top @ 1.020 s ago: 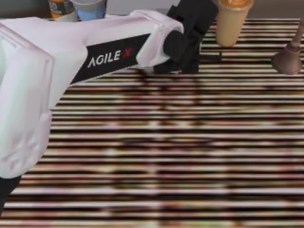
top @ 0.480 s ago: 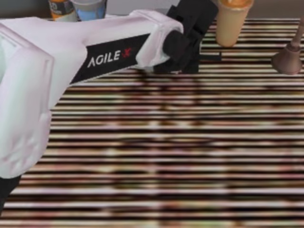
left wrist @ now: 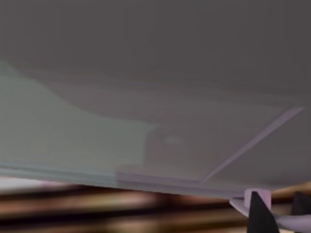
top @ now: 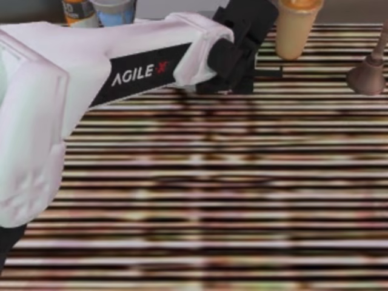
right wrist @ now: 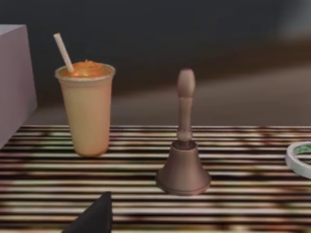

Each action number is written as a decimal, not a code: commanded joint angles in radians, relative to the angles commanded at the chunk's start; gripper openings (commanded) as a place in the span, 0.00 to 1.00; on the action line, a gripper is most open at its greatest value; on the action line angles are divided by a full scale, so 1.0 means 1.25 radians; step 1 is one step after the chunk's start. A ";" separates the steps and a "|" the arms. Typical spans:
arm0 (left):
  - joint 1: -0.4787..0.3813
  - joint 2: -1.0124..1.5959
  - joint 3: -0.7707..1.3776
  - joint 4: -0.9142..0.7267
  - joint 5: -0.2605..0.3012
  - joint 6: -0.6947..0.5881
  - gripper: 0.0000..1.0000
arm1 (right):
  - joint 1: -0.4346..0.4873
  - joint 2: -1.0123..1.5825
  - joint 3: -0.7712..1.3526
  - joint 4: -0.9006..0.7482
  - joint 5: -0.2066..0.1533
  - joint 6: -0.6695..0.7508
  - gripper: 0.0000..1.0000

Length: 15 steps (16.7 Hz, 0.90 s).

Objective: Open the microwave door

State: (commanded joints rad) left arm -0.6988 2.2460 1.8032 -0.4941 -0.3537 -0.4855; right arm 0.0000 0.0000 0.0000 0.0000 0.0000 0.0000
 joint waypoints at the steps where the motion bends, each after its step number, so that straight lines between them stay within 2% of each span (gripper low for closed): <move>1: -0.007 0.004 0.000 0.001 0.005 -0.003 0.00 | 0.000 0.000 0.000 0.000 0.000 0.000 1.00; 8: 0.004 -0.038 -0.064 0.041 0.029 0.041 0.00 | 0.000 0.000 0.000 0.000 0.000 0.000 1.00; 15: 0.005 -0.039 -0.067 0.042 0.030 0.043 0.00 | 0.000 0.000 0.000 0.000 0.000 0.000 1.00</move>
State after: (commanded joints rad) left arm -0.6926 2.1971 1.7197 -0.4419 -0.3166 -0.4319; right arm 0.0000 0.0000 0.0000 0.0000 0.0000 0.0000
